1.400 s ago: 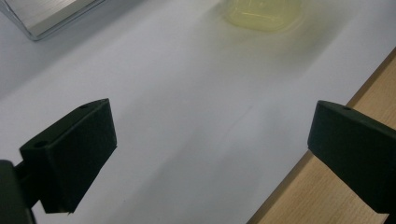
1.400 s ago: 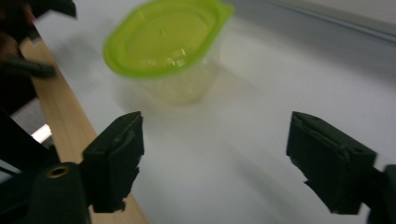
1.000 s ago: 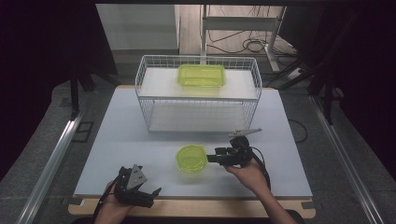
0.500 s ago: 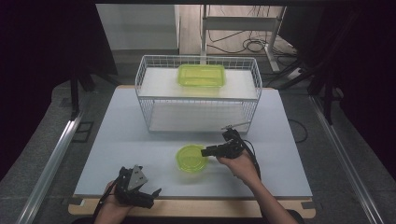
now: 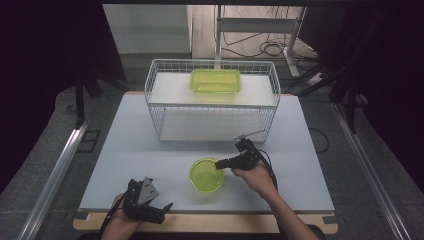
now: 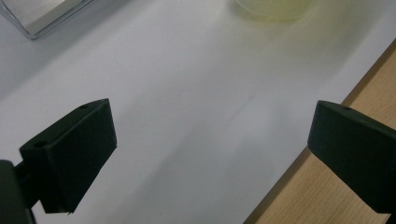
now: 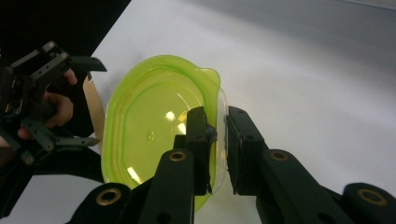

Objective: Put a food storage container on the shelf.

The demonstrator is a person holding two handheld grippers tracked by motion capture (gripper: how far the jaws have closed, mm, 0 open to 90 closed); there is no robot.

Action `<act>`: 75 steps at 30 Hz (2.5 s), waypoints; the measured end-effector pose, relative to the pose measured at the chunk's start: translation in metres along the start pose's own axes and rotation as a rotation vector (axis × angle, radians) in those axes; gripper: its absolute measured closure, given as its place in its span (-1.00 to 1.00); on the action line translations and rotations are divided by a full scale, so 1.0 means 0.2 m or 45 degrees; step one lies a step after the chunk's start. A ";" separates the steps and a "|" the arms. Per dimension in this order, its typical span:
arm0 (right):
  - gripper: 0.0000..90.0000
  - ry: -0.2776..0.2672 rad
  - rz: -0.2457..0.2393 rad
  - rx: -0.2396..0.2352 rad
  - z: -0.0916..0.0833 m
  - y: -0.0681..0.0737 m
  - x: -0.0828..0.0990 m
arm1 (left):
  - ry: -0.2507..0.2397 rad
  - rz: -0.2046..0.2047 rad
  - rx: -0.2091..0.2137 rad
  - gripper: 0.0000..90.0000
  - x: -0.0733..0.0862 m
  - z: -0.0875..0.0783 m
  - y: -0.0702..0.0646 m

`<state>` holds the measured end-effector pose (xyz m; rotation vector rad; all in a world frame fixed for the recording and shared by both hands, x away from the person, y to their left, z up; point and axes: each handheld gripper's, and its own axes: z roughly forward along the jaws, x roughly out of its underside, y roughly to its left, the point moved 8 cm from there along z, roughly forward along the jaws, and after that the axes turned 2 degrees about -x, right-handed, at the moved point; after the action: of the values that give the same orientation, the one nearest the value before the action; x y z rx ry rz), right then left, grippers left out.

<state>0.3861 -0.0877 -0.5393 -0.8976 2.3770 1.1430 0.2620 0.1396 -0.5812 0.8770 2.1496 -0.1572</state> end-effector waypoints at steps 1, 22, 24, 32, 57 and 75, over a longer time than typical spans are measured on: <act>0.79 0.008 0.001 -0.005 0.00 0.01 0.00 | 0.000 0.001 -0.001 -0.97 0.00 0.00 0.00; 0.86 -0.054 0.044 -0.068 -0.09 0.05 -0.03 | 0.007 0.007 -0.005 -0.97 0.00 0.00 0.00; 0.86 -0.057 0.051 -0.072 -0.09 0.04 -0.03 | 0.009 0.008 -0.005 -0.97 0.00 0.01 0.00; 0.75 -0.073 0.044 0.078 -0.09 -0.06 -0.03 | 0.021 0.014 -0.002 -0.97 0.01 0.01 0.00; 0.58 -0.083 0.164 -0.006 -0.04 -0.17 -0.07 | 0.035 0.021 0.002 -0.97 0.02 0.02 -0.01; 0.82 -0.125 0.198 -0.101 -0.11 -0.11 -0.08 | 0.040 0.026 0.003 -0.97 0.02 0.02 -0.01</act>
<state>0.4117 -0.1096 -0.5285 -0.6742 2.3698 1.3169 0.2623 0.1390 -0.5874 0.9082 2.1691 -0.1361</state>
